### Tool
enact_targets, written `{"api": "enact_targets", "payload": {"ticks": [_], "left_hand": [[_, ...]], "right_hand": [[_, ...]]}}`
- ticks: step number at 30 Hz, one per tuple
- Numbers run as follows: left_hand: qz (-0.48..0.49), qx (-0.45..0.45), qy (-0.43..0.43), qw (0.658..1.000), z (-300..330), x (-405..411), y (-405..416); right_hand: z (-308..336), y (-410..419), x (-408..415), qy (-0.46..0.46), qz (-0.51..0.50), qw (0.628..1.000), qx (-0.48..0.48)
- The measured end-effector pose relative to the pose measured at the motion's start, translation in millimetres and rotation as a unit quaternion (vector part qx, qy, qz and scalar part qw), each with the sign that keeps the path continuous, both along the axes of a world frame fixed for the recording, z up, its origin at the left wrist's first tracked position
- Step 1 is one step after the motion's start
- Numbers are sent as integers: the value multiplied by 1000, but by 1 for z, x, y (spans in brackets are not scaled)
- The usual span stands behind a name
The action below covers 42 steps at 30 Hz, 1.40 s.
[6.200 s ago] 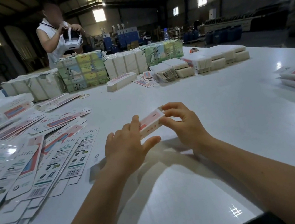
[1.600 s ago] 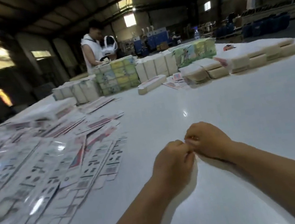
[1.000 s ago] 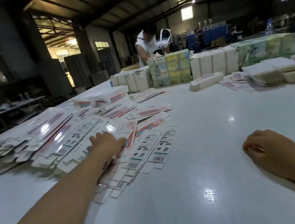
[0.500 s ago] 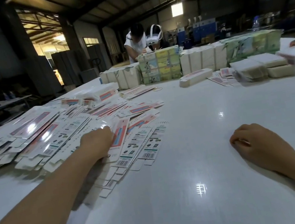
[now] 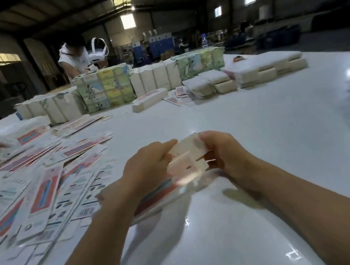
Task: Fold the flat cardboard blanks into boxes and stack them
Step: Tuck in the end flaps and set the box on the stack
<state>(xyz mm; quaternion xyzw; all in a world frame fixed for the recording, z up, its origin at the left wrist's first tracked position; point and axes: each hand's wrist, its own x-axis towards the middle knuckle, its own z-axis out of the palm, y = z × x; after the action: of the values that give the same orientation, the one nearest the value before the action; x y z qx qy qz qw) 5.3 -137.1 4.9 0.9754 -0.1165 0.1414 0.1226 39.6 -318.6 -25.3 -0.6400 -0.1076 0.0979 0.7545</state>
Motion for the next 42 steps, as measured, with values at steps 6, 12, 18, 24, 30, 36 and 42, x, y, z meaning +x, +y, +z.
{"api": "enact_targets", "payload": {"ticks": [6,12,18,24,30,36,42], "left_hand": [[24,123,-22,992,-19,-1,-12],[17,131,-66,989,-27,-4,-20],[-20,44,-90,995,-25,-10,-18],[-33,25,-66,997,-24,-16,-12],[-38,51,-66,996,-21,-17,-14],[-38,51,-72,995,-21,-17,-14],[-53,21,-94,994,-20,-21,-22]], "right_hand": [[-1,-6,11,-23,-48,998,-13],[-1,-11,15,8,-8,999,31],[-1,-24,13,71,111,990,50],[-4,-25,11,70,141,987,28],[-4,-23,9,67,113,991,-1],[-4,-22,9,70,109,991,15],[-10,-14,6,11,83,994,-70]]}}
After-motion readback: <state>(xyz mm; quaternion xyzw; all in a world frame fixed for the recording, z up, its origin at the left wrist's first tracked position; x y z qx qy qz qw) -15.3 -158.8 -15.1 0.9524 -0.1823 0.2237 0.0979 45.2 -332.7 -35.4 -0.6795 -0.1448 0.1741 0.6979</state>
